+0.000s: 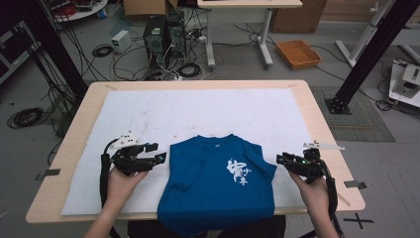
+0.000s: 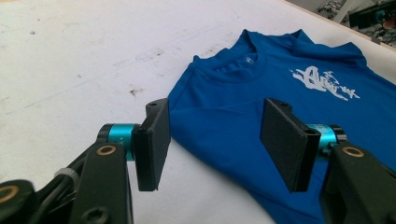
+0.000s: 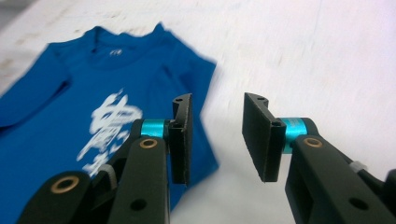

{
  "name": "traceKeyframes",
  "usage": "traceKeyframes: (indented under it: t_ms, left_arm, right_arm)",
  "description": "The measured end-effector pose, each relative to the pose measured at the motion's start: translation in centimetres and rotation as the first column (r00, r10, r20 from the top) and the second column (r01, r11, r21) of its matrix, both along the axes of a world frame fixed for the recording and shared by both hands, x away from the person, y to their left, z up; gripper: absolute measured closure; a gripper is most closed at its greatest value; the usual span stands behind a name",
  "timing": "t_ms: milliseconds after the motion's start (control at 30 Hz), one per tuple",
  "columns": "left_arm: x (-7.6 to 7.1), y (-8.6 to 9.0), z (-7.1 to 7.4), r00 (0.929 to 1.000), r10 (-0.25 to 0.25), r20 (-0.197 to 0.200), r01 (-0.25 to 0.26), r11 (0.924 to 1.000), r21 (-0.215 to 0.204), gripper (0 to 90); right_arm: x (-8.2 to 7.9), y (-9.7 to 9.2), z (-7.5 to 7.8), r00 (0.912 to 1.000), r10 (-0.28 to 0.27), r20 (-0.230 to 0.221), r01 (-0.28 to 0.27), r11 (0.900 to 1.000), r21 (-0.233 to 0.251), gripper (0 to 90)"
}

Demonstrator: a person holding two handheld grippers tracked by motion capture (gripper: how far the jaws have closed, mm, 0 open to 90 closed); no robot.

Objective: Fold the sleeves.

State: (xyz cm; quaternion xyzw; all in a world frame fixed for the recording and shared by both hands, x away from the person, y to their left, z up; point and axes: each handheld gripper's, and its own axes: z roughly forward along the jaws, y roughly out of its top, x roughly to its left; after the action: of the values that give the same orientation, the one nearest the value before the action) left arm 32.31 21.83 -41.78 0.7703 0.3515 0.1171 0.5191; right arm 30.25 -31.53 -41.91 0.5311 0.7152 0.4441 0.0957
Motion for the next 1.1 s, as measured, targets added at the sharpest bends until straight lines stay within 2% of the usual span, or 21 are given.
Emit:
traceKeyframes:
  t_ms: [133, 167, 267, 300, 333, 400, 467, 500, 533, 567, 600, 633, 667, 700, 733, 767, 800, 900, 1000, 1067, 1100]
  left_arm:
    - [0.1, -0.3, 0.0, 1.0000, -0.008, 0.000, 0.008, 1.0000, 0.005, 43.0]
    - [0.1, -0.4, 0.0, 1.0000, -0.008, -0.002, 0.008, 0.9999, 0.006, 43.0]
    - [0.0, -0.5, 0.0, 1.0000, -0.007, 0.000, 0.007, 0.9999, 0.009, 43.0]
    - [0.1, -0.4, -0.1, 1.0000, -0.008, 0.001, 0.008, 0.9999, 0.009, 43.0]
    - [0.1, -0.4, -0.1, 1.0000, -0.008, 0.001, 0.008, 0.9999, 0.009, 43.0]
    - [0.1, -0.3, -0.1, 1.0000, -0.006, -0.002, 0.006, 1.0000, 0.008, 43.0]
    - [0.2, -0.3, -0.2, 1.0000, -0.004, -0.003, 0.004, 1.0000, 0.009, 43.0]
    - [0.1, -0.4, -0.2, 1.0000, -0.004, -0.002, 0.004, 0.9999, 0.012, 43.0]
    - [0.1, -0.4, -0.2, 1.0000, -0.004, -0.002, 0.004, 0.9999, 0.012, 43.0]
    - [0.1, -0.4, -0.2, 1.0000, -0.007, -0.004, 0.007, 0.9999, 0.014, 42.9]
    - [0.1, -0.4, -0.2, 1.0000, -0.008, -0.003, 0.008, 0.9999, 0.015, 42.9]
    - [0.1, -0.5, -0.2, 1.0000, -0.010, -0.001, 0.010, 0.9998, 0.016, 43.0]
    - [0.1, -0.5, -0.2, 1.0000, -0.009, -0.001, 0.009, 0.9999, 0.014, 43.0]
    - [0.1, -0.5, -0.2, 1.0000, -0.009, -0.004, 0.009, 0.9999, 0.015, 43.0]
    - [0.1, -0.5, -0.2, 1.0000, -0.009, -0.004, 0.009, 0.9999, 0.015, 43.0]
    - [0.1, -0.5, -0.2, 1.0000, -0.009, -0.004, 0.009, 0.9998, 0.016, 43.0]
    - [0.1, -0.6, -0.2, 1.0000, -0.009, -0.004, 0.009, 0.9998, 0.016, 43.0]
    - [0.1, -0.6, -0.2, 1.0000, -0.009, -0.003, 0.009, 0.9998, 0.016, 43.0]
    - [0.1, -0.6, -0.3, 0.9999, -0.010, -0.003, 0.010, 0.9998, 0.018, 43.0]
    - [0.1, -0.6, -0.3, 0.9999, -0.010, -0.002, 0.011, 0.9998, 0.019, 43.0]
    - [0.1, -0.6, -0.3, 1.0000, -0.008, -0.003, 0.008, 0.9998, 0.017, 43.0]
  right_arm:
    - [-0.3, 0.2, -1.3, 0.9981, 0.011, -0.061, -0.009, 0.9996, 0.029, 63.0]
    - [-0.1, 0.5, -2.0, 0.9958, 0.022, -0.089, -0.018, 0.9991, 0.037, 67.0]
    - [-0.1, 1.0, -2.3, 0.9947, 0.048, -0.091, -0.046, 0.9985, 0.030, 77.4]
    - [-0.4, 1.6, -2.0, 0.9956, 0.083, -0.043, -0.083, 0.9965, 0.004, 85.4]
    - [-0.4, 1.6, -2.0, 0.9956, 0.083, -0.043, -0.083, 0.9965, 0.004, 85.4]
    - [-0.8, 2.3, -1.2, 0.9929, 0.118, 0.012, -0.118, 0.9928, -0.019, 87.3]
    - [-1.4, 3.3, -0.5, 0.9821, 0.173, 0.075, -0.170, 0.9844, -0.046, 87.5]
    - [-1.8, 4.5, -0.2, 0.9653, 0.239, 0.105, -0.230, 0.9690, -0.089, 87.4]
    - [-1.8, 4.5, -0.2, 0.9653, 0.239, 0.105, -0.230, 0.9690, -0.089, 87.4]
    - [-2.3, 5.8, -0.1, 0.9454, 0.303, 0.120, -0.285, 0.9471, -0.148, 87.4]
    - [-2.3, 5.8, -0.1, 0.9454, 0.303, 0.120, -0.285, 0.9471, -0.148, 87.4]
    - [-2.5, 6.5, -0.1, 0.9302, 0.345, 0.124, -0.321, 0.9296, -0.181, 87.3]
    - [-2.9, 7.8, -0.1, 0.8997, 0.418, 0.126, -0.381, 0.8932, -0.238, 87.2]
    - [-3.1, 8.3, -0.2, 0.8816, 0.456, 0.120, -0.417, 0.8726, -0.254, 86.7]
    - [-3.1, 8.3, -0.2, 0.8816, 0.456, 0.120, -0.417, 0.8726, -0.254, 86.7]
    - [-3.2, 8.8, -0.3, 0.8638, 0.490, 0.119, -0.446, 0.8525, -0.273, 86.6]
    - [-3.5, 9.4, -0.4, 0.8394, 0.532, 0.112, -0.483, 0.8245, -0.295, 86.0]
    - [-3.6, 9.9, -0.6, 0.8082, 0.581, 0.098, -0.532, 0.7914, -0.301, 77.3]
    - [-3.7, 9.7, -0.5, 0.7991, 0.590, 0.115, -0.540, 0.7883, -0.295, 72.1]
    - [-3.6, 9.3, -0.2, 0.8114, 0.568, 0.139, -0.514, 0.8066, -0.292, 70.1]
    - [-3.6, 9.0, 0.0, 0.8278, 0.540, 0.153, -0.486, 0.8264, -0.284, 70.1]
